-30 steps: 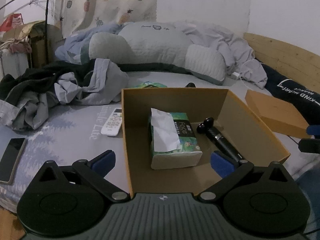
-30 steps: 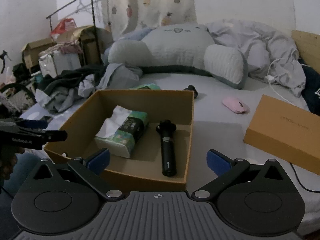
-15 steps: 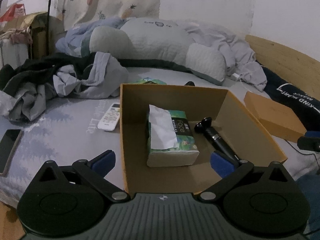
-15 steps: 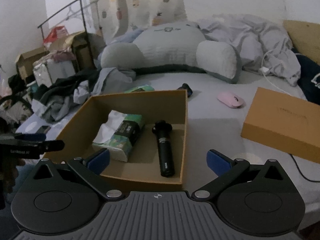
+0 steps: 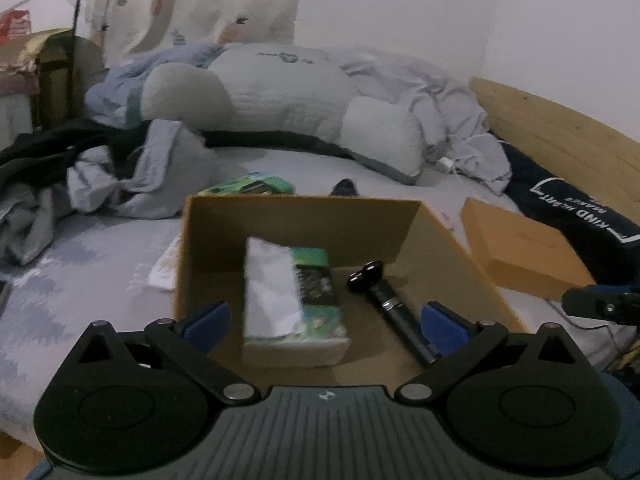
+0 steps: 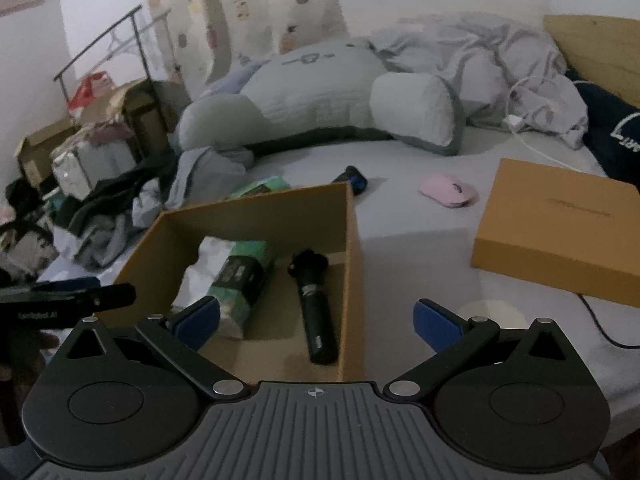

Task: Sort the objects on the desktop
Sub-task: 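Move both grippers to the flat orange Miaoweitu box on the bed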

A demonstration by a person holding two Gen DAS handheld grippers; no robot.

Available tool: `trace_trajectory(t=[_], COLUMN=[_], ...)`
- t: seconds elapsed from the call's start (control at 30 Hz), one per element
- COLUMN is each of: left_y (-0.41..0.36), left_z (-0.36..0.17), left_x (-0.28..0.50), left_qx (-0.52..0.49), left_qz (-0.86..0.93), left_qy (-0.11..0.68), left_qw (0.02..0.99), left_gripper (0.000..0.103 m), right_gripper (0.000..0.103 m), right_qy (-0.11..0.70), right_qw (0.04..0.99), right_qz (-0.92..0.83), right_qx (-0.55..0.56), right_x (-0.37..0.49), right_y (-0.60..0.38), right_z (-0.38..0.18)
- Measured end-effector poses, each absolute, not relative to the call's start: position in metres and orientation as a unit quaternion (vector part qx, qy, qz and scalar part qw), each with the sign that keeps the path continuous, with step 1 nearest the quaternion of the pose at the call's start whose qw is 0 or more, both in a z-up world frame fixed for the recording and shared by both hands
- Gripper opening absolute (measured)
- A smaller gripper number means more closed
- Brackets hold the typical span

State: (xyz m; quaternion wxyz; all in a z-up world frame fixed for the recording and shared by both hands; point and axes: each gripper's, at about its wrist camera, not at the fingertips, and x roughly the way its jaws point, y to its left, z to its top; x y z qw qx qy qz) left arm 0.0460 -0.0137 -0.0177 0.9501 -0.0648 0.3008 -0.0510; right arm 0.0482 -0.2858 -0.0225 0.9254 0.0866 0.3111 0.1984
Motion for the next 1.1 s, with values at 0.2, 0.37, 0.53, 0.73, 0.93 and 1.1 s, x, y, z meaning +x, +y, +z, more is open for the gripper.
trace_trajectory(t=[0.2, 0.37, 0.53, 0.73, 0.93, 1.1], left_y=[-0.04, -0.07, -0.106, -0.154, -0.2, -0.231], left_z=[-0.001, 0.014, 0.025, 0.036, 0.03, 0.016], left_x=[0.075, 0.102, 0.133, 0.169, 0.213, 0.252], left_qx=[-0.055, -0.043, -0.045, -0.041, -0.038, -0.04], left_qz=[-0.071, -0.095, -0.131, -0.176, -0.206, -0.218], left_qy=[0.299, 0.292, 0.287, 0.268, 0.268, 0.293], left_qw=[0.95, 0.951, 0.948, 0.946, 0.94, 0.93], left_gripper=[0.103, 0.103, 0.103, 0.103, 0.103, 0.103], right_gripper=[0.103, 0.103, 0.103, 0.103, 0.103, 0.103], right_qy=[0.307, 0.298, 0.289, 0.274, 0.266, 0.268], right_qw=[0.929, 0.935, 0.939, 0.945, 0.948, 0.95], right_qz=[0.166, 0.142, 0.116, 0.075, 0.026, -0.011], right_qx=[0.121, 0.131, 0.148, 0.164, 0.17, 0.164], right_x=[0.068, 0.082, 0.099, 0.125, 0.151, 0.176], right_y=[-0.319, -0.353, -0.394, -0.449, -0.502, -0.538], right_z=[-0.017, -0.011, -0.004, 0.0, -0.011, -0.027])
